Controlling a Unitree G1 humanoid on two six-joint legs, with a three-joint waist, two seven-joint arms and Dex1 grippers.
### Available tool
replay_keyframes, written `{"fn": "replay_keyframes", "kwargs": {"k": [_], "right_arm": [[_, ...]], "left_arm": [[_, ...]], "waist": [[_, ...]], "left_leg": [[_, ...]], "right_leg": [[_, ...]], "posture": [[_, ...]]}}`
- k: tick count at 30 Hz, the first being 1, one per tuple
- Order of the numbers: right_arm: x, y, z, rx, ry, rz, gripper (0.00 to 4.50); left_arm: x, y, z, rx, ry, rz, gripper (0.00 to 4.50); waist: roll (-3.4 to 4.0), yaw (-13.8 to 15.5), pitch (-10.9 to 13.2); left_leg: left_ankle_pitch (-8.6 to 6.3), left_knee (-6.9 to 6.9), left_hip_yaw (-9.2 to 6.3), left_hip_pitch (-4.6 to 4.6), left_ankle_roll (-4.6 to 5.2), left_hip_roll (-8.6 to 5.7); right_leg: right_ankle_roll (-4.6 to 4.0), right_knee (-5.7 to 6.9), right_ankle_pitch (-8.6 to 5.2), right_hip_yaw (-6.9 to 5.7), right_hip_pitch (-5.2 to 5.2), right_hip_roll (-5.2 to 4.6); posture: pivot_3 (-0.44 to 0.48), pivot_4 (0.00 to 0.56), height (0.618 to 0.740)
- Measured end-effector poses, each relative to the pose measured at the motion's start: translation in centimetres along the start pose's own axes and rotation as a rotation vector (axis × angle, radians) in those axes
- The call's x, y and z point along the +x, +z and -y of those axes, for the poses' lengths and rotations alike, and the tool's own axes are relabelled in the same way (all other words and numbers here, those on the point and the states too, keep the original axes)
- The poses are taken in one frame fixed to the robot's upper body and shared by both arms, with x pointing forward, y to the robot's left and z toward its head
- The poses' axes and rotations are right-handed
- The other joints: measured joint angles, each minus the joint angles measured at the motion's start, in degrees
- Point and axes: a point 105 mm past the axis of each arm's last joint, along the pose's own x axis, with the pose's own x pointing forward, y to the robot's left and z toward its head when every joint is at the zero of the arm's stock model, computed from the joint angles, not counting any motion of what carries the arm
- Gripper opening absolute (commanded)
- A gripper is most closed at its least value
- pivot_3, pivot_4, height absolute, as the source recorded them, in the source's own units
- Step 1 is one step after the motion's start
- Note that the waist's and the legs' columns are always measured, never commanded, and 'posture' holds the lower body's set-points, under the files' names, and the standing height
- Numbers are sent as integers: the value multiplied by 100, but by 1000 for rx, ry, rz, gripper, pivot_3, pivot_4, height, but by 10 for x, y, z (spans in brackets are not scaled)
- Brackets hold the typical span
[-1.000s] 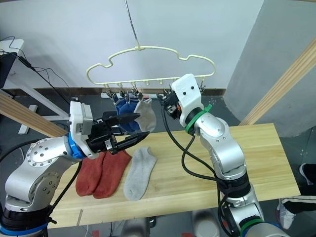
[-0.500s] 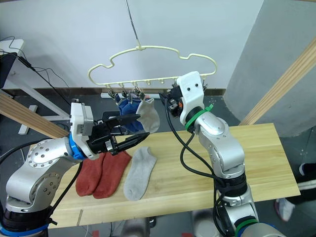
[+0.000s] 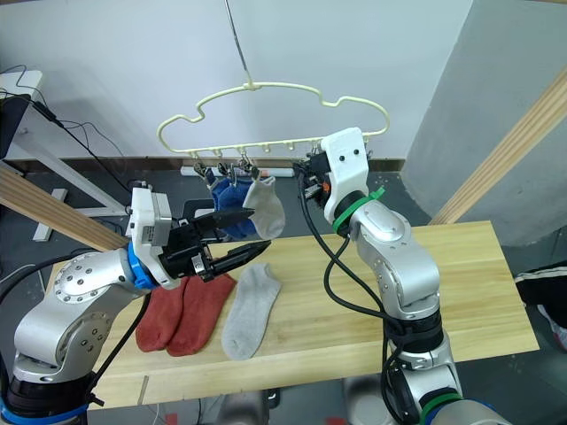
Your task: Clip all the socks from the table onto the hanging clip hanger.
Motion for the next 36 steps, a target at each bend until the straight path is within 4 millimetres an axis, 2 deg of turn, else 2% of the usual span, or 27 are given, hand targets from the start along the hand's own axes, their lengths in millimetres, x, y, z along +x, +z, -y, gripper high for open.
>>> {"fn": "replay_keyframes", "kwargs": {"k": [2, 10, 12, 14, 17, 20, 23, 25, 32, 36], "right_arm": [[0, 0, 0, 2, 1, 0, 164], [0, 0, 0, 1, 1, 0, 164], [0, 0, 0, 1, 1, 0, 164], [0, 0, 1, -2, -2, -1, 164], [0, 0, 1, -3, -2, -1, 164], [0, 0, 1, -5, -1, -2, 164], [-1, -1, 1, -5, -1, -4, 164], [-1, -1, 1, -6, 0, -6, 164], [-1, -2, 1, -5, 1, -13, 164], [0, -3, 0, -5, 3, -16, 164]], "left_arm": [[0, -1, 0, -2, 2, -2, 3119], [-3, -11, 1, -44, 39, -20, 3119], [-8, -24, 3, -84, 94, -42, 3119], [-13, -46, 6, -141, 163, -93, 3119], [-17, -74, 8, -209, 289, -143, 3689], [-15, -95, 14, -189, 382, -186, 4497], [-11, -132, 19, -256, 532, -265, 4500], [-10, -151, 26, -283, 559, -324, 4500], [-7, -180, 32, -289, 621, -428, 4500], [-3, -183, 34, -312, 645, -437, 4500]], "waist": [[0, -1, 0], [0, -2, 0], [2, -19, -3], [2, -21, -3], [1, -5, -3], [2, 2, -5], [0, -1, -6], [0, -5, -6], [0, -11, -6], [0, -15, -7]], "left_leg": [[0, 0, 0, 0, 0, 0], [0, 0, 0, 0, 0, 1], [-1, -2, 4, 2, 1, 3], [-1, -2, 3, 1, 1, 3], [0, 1, -2, -1, 2, 2], [1, 1, 0, 1, 4, -1], [1, 5, 3, -1, 7, -5], [2, 4, 1, 0, 8, -6], [2, 4, 3, 1, 8, -6], [2, 3, 2, 1, 8, -5]], "right_leg": [[0, 0, 0, 0, 0, 0], [0, 0, 0, 0, 0, -1], [0, -1, 0, 4, 0, -4], [0, -1, 0, 3, -1, -7], [0, 1, 0, 0, -1, -10], [1, 2, 0, 1, 2, -25], [7, 1, 4, -1, 3, -33], [7, 3, 4, -2, 3, -30], [6, 4, 5, -2, 3, -26], [6, 3, 5, -2, 3, -27]], "posture": [[-173, 309, 737], [-176, 310, 737], [-178, 311, 737], [-178, 311, 737], [-184, 315, 737], [-190, 318, 737], [-190, 318, 737], [-198, 322, 737], [-211, 323, 737], [-214, 321, 737]]}}
